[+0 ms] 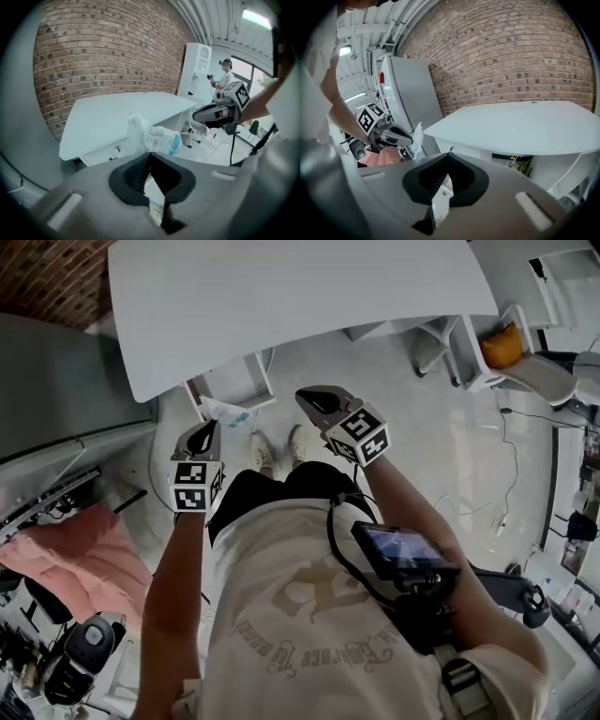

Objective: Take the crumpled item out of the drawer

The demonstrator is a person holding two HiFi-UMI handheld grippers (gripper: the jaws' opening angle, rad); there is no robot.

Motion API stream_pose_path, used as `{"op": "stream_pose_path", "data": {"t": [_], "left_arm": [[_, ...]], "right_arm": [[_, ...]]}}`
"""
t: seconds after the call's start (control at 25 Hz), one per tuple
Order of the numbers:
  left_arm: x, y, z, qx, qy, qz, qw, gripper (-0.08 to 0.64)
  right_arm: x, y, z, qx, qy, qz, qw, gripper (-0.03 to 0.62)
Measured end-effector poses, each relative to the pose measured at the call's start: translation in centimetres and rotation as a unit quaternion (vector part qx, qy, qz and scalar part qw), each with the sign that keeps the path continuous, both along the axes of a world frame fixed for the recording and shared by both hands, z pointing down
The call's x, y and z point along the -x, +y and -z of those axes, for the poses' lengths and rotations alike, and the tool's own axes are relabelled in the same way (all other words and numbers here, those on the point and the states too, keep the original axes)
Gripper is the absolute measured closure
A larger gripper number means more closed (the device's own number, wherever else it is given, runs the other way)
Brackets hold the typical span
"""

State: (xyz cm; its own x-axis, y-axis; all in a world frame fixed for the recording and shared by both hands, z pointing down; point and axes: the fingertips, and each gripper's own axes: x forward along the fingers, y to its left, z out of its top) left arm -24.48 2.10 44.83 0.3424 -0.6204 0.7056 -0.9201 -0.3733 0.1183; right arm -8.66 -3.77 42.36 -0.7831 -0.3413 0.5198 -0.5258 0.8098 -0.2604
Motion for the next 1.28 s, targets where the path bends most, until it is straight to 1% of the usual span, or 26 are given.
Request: {"op": "stream_pose_path", "data": {"t": [0.12,0.2,0.36,0.48,0.68,0.92,1.08,1.28], "left_arm": [[0.6,0.6,1.4,-0.013,0.011,0.02,0.9997,0.554],[1.0,0.7,2.3,-0.022,0.018,0.032,0.9991,0.554],[1.8,0.7,4.7,-0.045,0.026,0.051,0.9974,0.554],[2.3,0.9,6.3,-0.062,0.03,0.065,0.9955,0.554],[2.9,1.6,8.5,-0.083,0.039,0.085,0.9922,0.554],[4.6,2.4,10.5,-0.102,0.051,0.111,0.9873,0.554],[5.3,3.1,11.2,-0.108,0.055,0.113,0.9862,0.554],[6.1,3.9,11.0,-0.106,0.058,0.111,0.9863,0.554]], "right_arm": [[0.2,-0.3,2.2,-0.018,0.008,0.011,1.0,0.583],[0.6,-0.8,3.8,-0.029,0.005,0.014,0.999,0.584],[1.5,-1.9,6.9,-0.039,-0.025,0.005,0.999,0.583],[2.1,-2.2,9.0,-0.054,-0.04,0.008,0.998,0.584],[2.6,-1.7,11.1,-0.073,-0.045,0.023,0.996,0.583],[2.7,-1.4,12.7,-0.087,-0.052,0.025,0.995,0.584],[2.6,-0.7,13.5,-0.092,-0.059,0.017,0.994,0.584],[3.8,0.2,14.3,-0.101,-0.065,0.019,0.993,0.583]]}}
